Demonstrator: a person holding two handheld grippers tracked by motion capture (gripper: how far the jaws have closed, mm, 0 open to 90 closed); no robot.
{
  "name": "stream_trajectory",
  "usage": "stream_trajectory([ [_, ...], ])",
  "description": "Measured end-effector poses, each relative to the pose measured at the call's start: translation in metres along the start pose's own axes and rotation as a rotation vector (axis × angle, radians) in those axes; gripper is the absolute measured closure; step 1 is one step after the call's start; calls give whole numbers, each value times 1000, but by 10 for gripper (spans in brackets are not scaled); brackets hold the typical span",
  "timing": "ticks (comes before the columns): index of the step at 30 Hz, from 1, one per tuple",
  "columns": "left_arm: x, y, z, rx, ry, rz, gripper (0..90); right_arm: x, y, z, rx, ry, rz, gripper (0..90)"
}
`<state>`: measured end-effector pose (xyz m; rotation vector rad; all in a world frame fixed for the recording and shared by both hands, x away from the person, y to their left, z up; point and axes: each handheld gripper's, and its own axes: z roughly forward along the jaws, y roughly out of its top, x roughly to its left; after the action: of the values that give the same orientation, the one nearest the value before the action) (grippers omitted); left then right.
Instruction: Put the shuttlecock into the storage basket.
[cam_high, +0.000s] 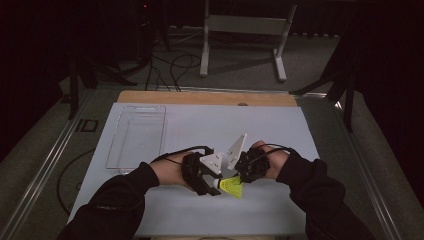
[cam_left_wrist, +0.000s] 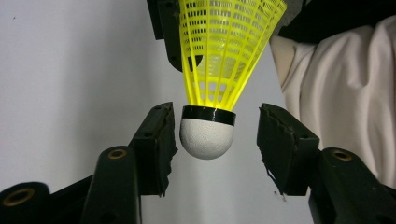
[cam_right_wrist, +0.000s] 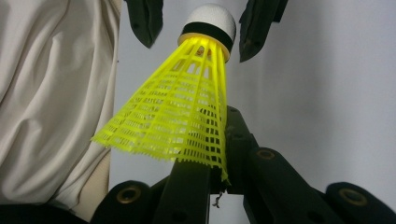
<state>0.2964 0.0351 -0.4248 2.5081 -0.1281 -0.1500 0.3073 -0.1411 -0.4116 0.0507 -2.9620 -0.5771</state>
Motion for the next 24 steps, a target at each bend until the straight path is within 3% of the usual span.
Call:
stream_trajectory([
  [4, 1, -1, 0, -4, 3, 6, 621, 1, 0, 0, 0, 5, -2, 899],
  [18, 4, -3, -2, 4, -35, 41, 654, 2, 1, 2, -14, 2, -18, 881],
  [19, 3, -3, -2, 1, -36, 36, 654, 2, 2, 1, -14, 4, -8, 844],
  [21, 3, -2, -3, 2, -45, 45, 655, 6, 2, 0, -28, -34, -6, 658],
  [23, 4, -3, -3, -3, -55, 37, 655, 9, 2, 1, -9, -56, -9, 487],
  [24, 4, -4, -4, 2, -49, 34, 655, 9, 2, 3, -2, -61, -2, 450],
])
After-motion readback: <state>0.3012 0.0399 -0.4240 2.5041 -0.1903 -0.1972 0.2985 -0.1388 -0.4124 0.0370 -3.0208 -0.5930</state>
